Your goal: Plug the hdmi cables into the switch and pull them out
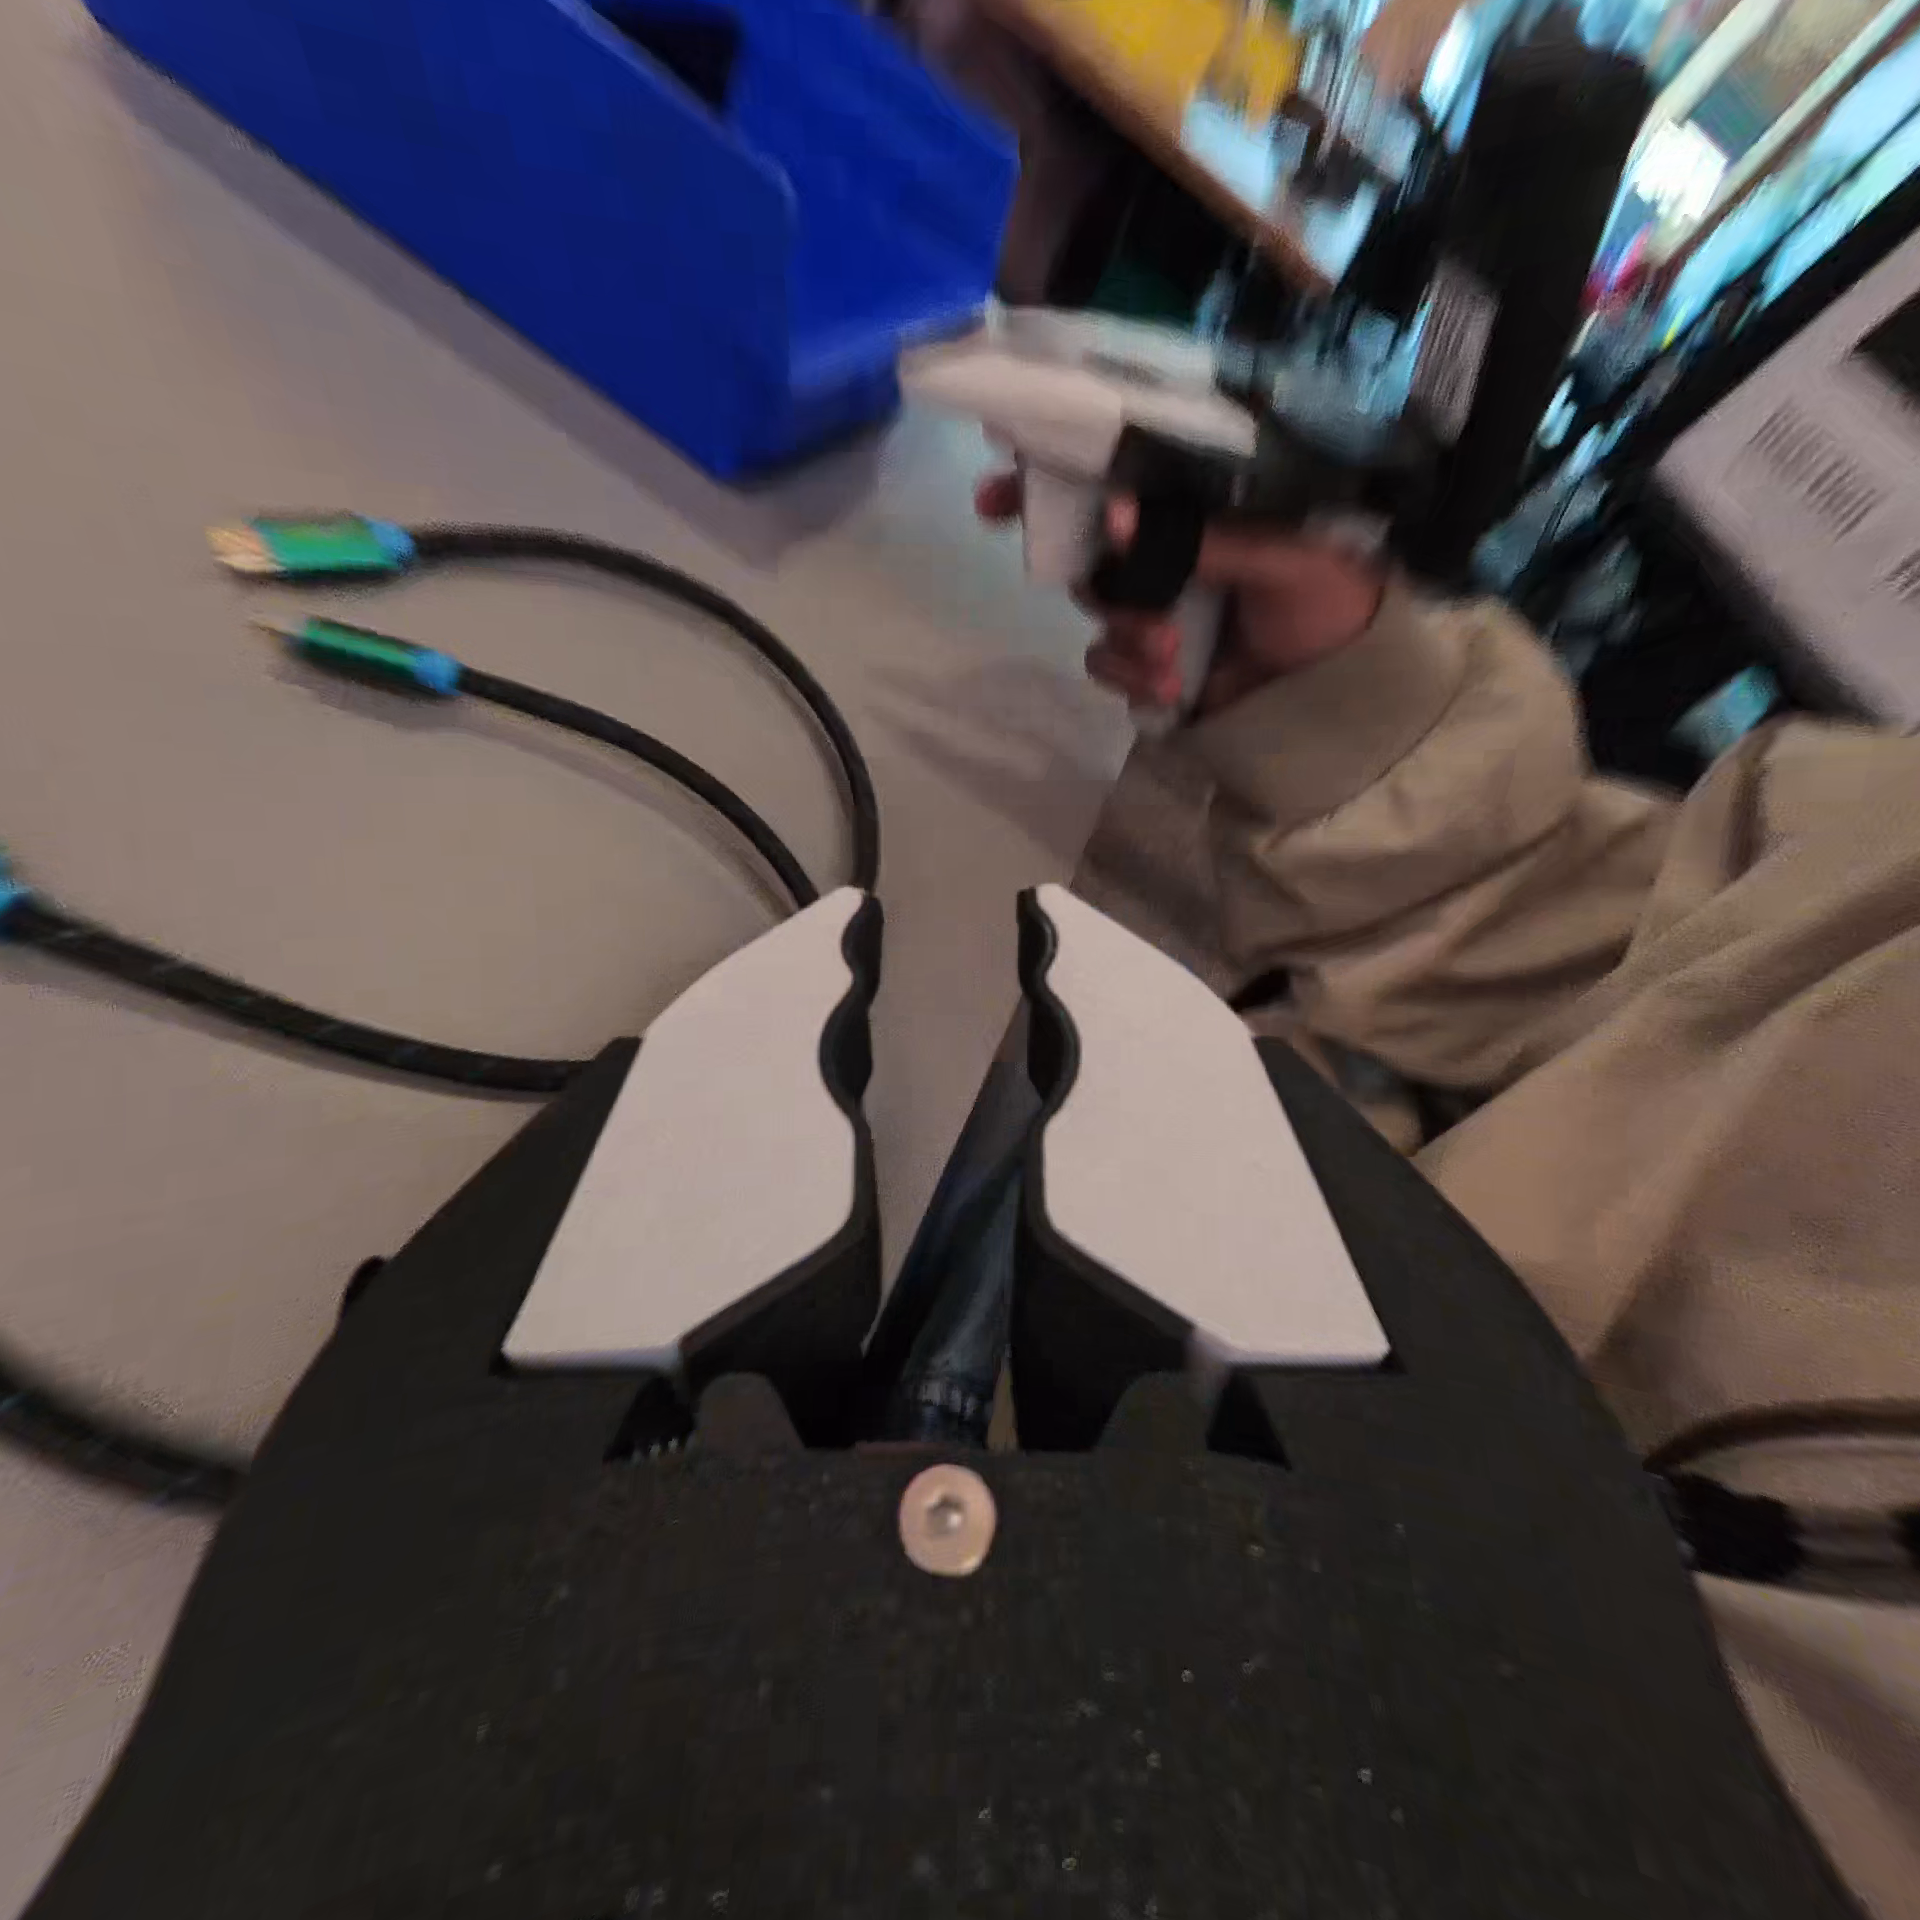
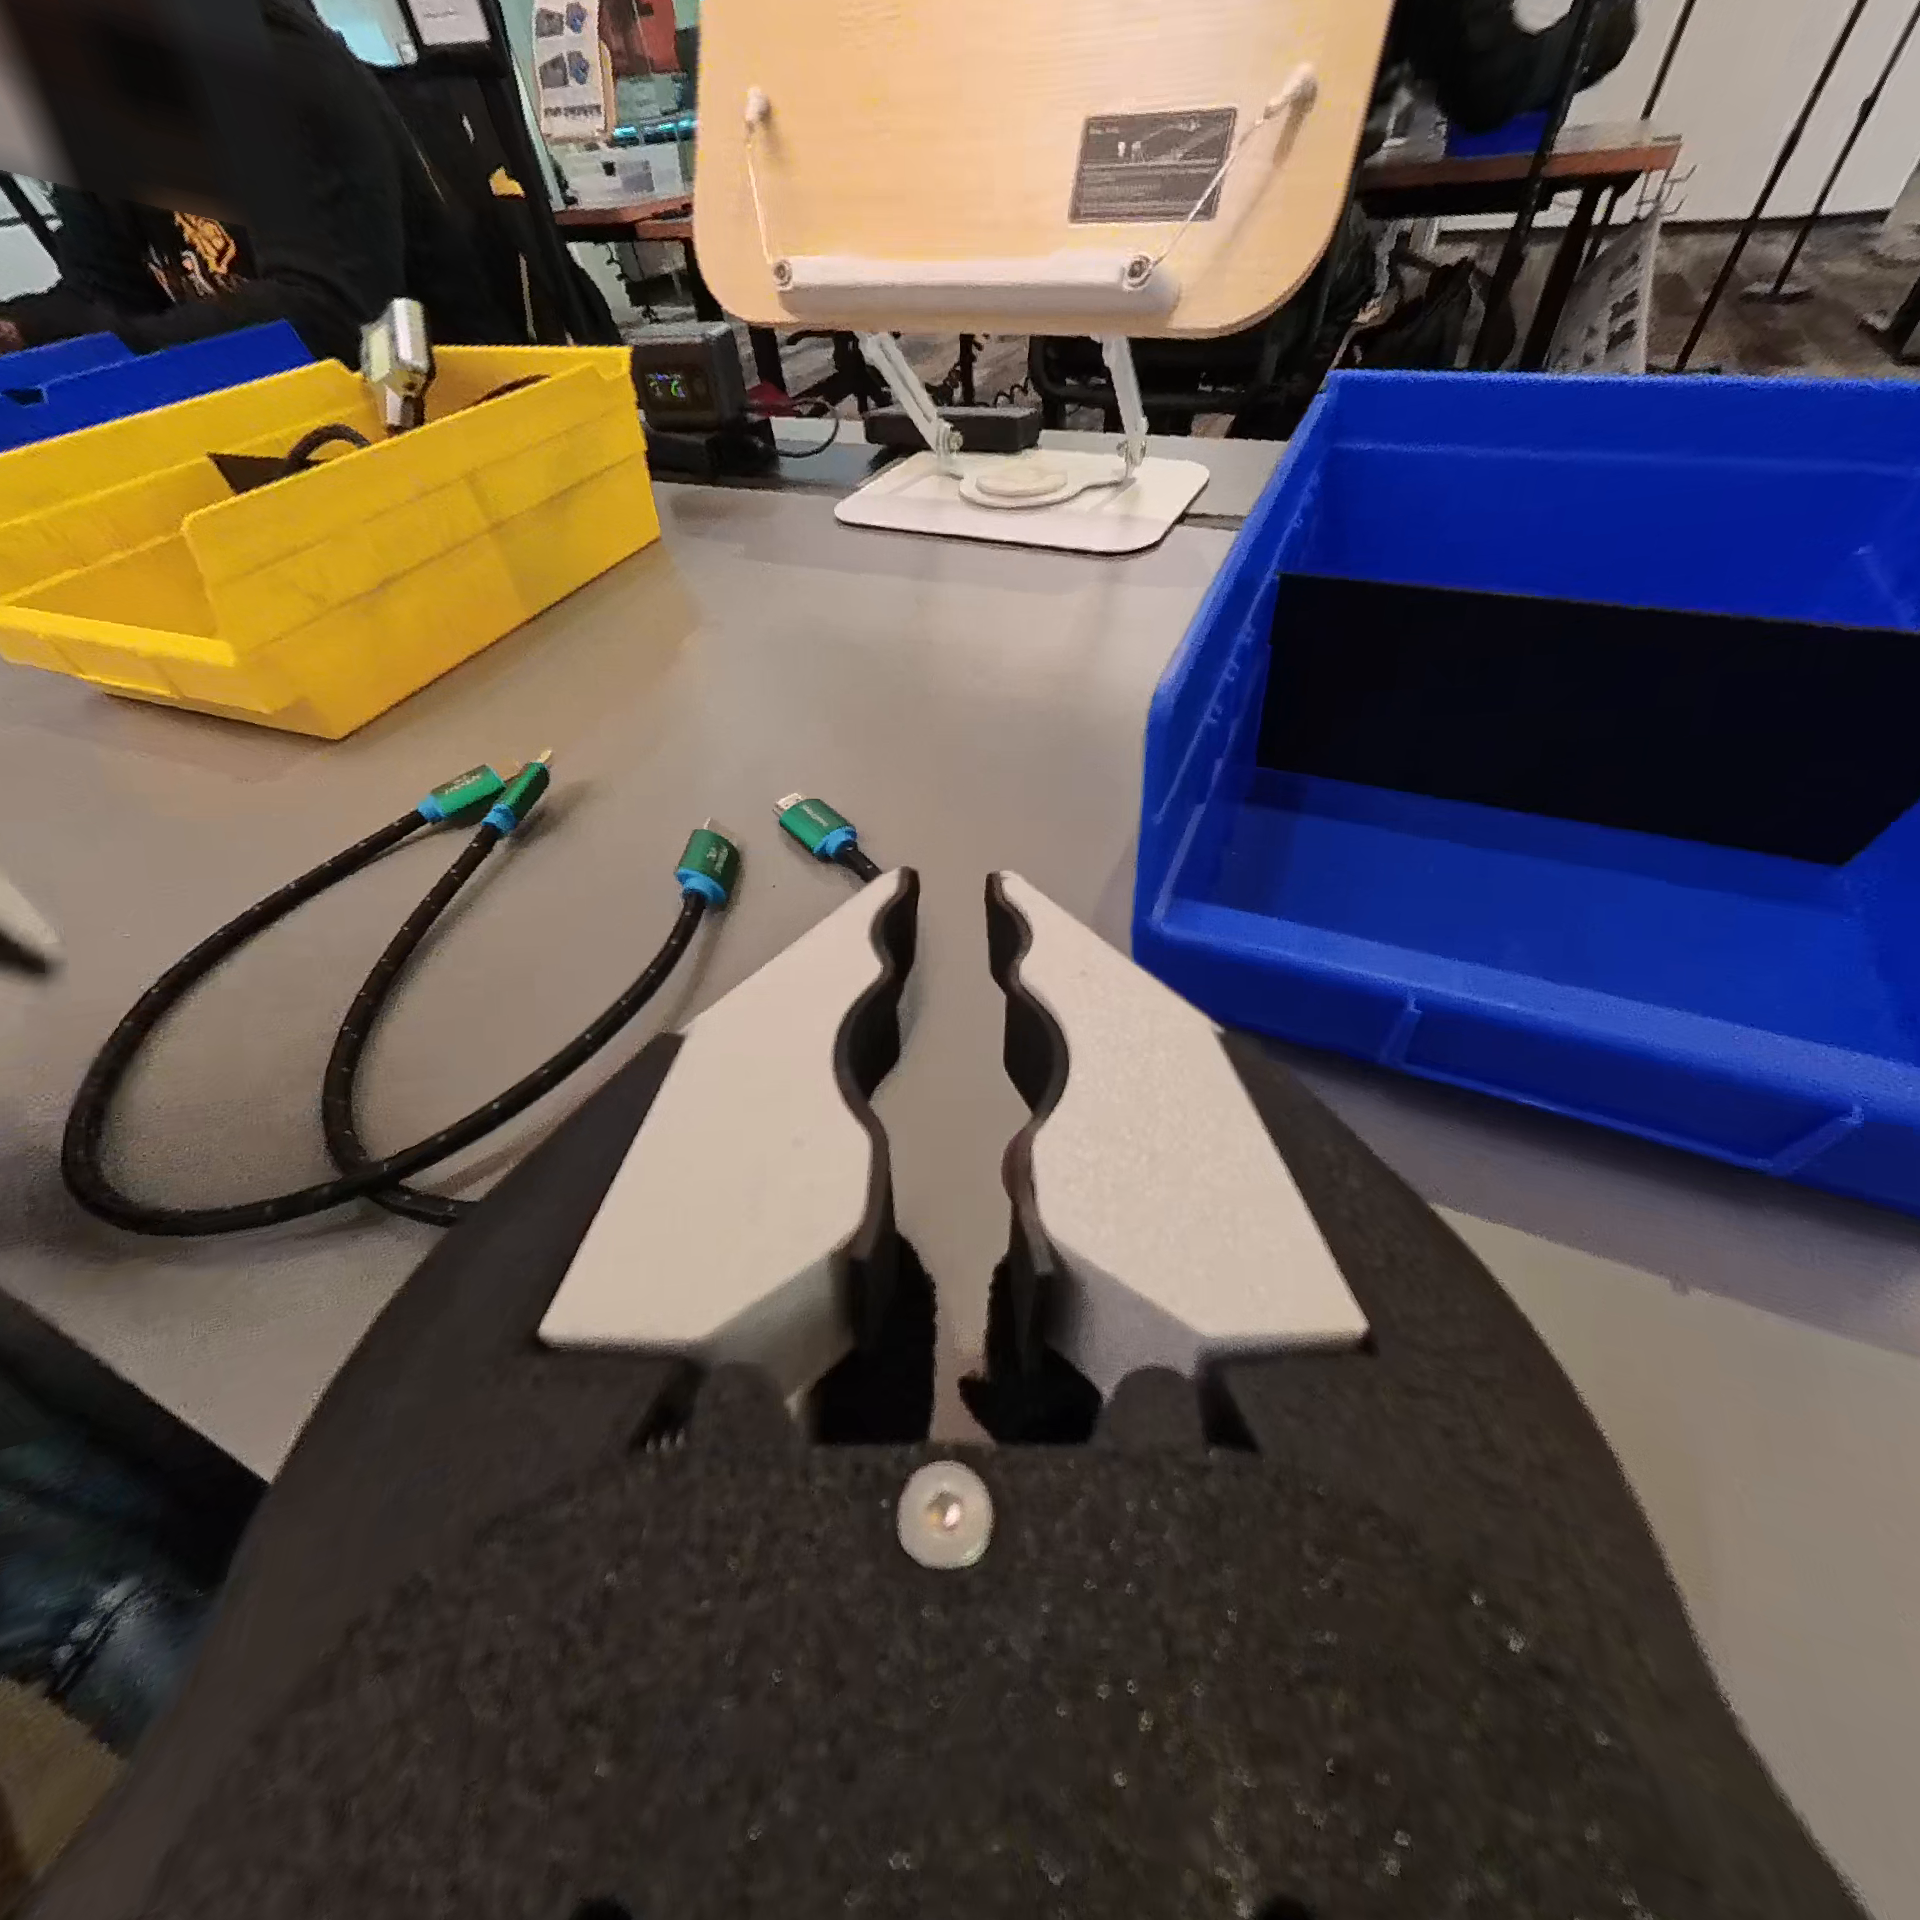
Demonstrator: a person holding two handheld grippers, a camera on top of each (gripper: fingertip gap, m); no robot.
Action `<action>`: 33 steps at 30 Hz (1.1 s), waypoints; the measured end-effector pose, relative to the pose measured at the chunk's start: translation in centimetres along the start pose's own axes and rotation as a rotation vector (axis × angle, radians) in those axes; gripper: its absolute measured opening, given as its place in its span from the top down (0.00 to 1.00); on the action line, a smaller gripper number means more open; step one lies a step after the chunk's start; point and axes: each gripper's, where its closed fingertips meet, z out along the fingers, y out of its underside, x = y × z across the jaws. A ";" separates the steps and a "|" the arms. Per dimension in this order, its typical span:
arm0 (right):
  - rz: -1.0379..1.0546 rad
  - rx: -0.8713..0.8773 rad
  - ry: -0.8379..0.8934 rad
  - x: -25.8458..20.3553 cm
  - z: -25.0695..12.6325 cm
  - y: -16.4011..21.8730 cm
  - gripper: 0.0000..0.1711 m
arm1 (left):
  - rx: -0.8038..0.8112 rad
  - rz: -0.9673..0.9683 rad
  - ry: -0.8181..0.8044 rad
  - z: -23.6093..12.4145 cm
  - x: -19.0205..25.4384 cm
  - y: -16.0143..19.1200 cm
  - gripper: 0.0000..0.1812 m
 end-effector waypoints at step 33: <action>0.214 0.082 -0.097 0.7 4.2 -1.3 0.94 | -0.895 0.483 -0.320 -13.5 -38.6 -12.7 0.68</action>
